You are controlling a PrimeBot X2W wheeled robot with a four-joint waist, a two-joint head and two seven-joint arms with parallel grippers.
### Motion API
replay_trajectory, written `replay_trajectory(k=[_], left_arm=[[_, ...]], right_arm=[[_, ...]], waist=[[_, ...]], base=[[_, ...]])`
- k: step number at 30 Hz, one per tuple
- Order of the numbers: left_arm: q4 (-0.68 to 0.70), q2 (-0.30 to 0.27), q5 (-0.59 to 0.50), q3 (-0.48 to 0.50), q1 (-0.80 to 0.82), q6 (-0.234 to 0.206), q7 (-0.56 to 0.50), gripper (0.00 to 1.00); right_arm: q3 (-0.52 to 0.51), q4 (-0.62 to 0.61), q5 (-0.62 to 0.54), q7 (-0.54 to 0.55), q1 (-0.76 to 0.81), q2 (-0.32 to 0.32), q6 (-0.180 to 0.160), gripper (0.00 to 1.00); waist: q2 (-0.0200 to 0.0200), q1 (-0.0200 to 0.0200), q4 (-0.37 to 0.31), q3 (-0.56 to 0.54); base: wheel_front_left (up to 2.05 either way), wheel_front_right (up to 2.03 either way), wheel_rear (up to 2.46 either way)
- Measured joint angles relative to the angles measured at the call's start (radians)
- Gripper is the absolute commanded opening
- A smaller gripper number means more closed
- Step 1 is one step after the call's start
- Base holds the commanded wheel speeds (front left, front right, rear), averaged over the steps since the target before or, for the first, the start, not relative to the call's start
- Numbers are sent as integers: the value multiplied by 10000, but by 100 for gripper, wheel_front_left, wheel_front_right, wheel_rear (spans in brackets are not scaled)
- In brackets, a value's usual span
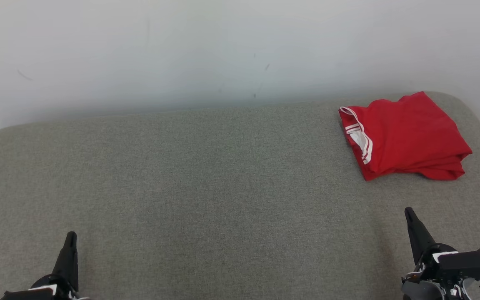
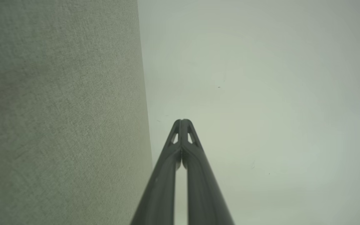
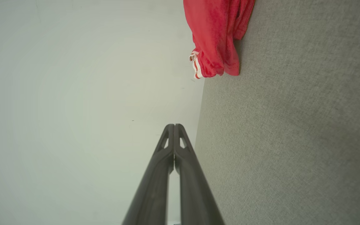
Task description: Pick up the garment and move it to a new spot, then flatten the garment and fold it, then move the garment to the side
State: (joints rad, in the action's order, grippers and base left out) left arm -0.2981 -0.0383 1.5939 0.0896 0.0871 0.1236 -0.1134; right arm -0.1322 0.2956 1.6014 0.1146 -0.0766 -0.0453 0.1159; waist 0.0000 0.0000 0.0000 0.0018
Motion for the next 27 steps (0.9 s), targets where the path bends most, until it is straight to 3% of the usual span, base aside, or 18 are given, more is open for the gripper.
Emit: replay_trajectory(k=[27], left_arm=[[0, 2, 0, -2, 0, 0, 0, 0]], right_arm=[[2, 4, 0, 0, -2, 2, 42, 0]], waist=[[0, 0, 0, -1]], base=[[0, 0, 0]])
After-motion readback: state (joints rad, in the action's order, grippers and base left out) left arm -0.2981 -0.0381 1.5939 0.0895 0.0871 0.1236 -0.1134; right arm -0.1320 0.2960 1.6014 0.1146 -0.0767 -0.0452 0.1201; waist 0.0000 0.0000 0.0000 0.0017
